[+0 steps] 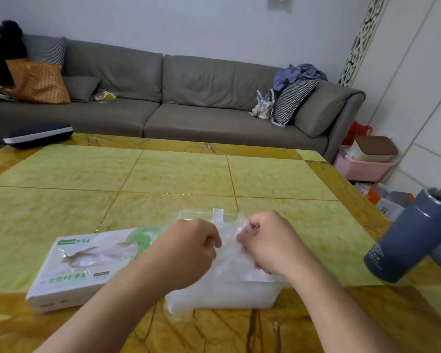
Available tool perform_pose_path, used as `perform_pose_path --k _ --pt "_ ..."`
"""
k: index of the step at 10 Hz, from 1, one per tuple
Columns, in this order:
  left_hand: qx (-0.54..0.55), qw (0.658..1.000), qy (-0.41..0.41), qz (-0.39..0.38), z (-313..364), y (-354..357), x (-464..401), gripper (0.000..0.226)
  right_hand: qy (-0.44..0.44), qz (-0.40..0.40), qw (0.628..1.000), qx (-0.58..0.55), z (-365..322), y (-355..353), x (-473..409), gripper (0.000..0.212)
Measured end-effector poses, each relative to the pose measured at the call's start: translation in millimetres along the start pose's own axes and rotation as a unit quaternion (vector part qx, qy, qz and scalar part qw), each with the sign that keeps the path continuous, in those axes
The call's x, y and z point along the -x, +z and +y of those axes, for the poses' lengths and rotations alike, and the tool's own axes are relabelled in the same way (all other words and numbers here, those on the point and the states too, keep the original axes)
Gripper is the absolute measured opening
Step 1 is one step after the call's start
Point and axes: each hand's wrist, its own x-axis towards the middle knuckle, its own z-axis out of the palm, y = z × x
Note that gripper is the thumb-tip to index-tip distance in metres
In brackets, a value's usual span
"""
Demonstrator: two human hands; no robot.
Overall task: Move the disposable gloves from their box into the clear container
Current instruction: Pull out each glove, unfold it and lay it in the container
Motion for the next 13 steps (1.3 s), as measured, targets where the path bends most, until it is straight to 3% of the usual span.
perform_pose_path --k 2,3,4,5,6,7,8,9,10,11,13 --pt "-0.055 0.988 -0.03 -0.139 -4 18 -22 0.023 0.014 0.017 0.993 0.112 3 5 -3 0.021" --pt "-0.082 0.98 -0.027 -0.178 -1 17 -30 0.029 0.02 0.033 0.985 0.171 2 6 -4 0.018" --pt "-0.109 0.969 -0.025 -0.221 2 16 -34 0.048 0.023 0.043 0.978 0.203 2 8 -5 0.035" --pt "-0.16 0.957 -0.009 -0.243 4 17 -36 0.063 0.012 0.046 0.972 0.23 3 7 -3 0.038" --pt "-0.164 0.959 0.004 -0.232 0 21 -37 0.064 0.003 0.064 0.963 0.261 1 5 2 0.037" --pt "-0.157 0.966 0.024 -0.202 -6 25 -39 0.057 0.013 0.076 0.959 0.273 -2 2 7 0.038" --pt "-0.169 0.965 0.041 -0.195 -3 25 -38 0.04 -0.034 0.135 0.952 0.274 -18 -3 19 0.02" --pt "-0.185 0.966 0.034 -0.175 -3 27 -36 0.024 -0.118 0.119 0.963 0.213 -44 2 33 0.018" --pt "-0.183 0.968 0.035 -0.169 -7 29 -37 0.027 -0.039 -0.034 0.992 0.118 -46 16 30 0.006" --pt "-0.207 0.961 0.068 -0.169 -5 26 -36 0.017 0.029 -0.116 0.982 0.149 -27 28 14 0.014" --pt "-0.172 0.961 0.036 -0.212 -7 18 -38 0.033 0.036 -0.147 0.951 0.271 -13 34 -2 0.033"
